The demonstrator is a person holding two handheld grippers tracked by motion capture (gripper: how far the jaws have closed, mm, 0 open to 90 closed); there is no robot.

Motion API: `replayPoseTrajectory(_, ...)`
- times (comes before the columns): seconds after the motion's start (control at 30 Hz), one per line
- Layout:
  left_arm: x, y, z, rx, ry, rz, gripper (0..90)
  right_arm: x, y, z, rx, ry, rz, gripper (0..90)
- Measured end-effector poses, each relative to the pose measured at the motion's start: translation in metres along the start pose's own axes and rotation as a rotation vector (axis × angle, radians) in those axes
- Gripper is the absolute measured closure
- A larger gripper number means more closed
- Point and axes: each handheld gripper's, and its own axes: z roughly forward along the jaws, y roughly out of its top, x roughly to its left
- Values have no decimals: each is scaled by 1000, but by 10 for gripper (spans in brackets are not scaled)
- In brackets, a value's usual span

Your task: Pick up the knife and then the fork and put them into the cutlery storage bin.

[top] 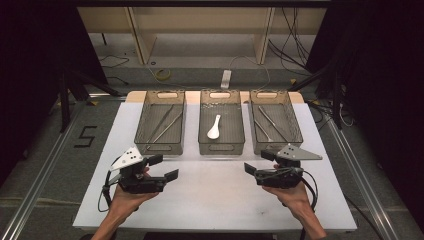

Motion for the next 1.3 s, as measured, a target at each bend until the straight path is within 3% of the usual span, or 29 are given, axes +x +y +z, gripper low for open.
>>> replayPoseTrajectory(0.47,-2,0,0,3,-13,1,167,8,-22,-12,-31,-11,-28,171)
replayPoseTrajectory(0.77,-2,0,1,5,-19,5,167,8,-31,-13,-17,-28,-39,169)
replayPoseTrajectory(1.3,-4,-1,1,14,-29,14,167,7,-41,-17,-12,-54,-22,169)
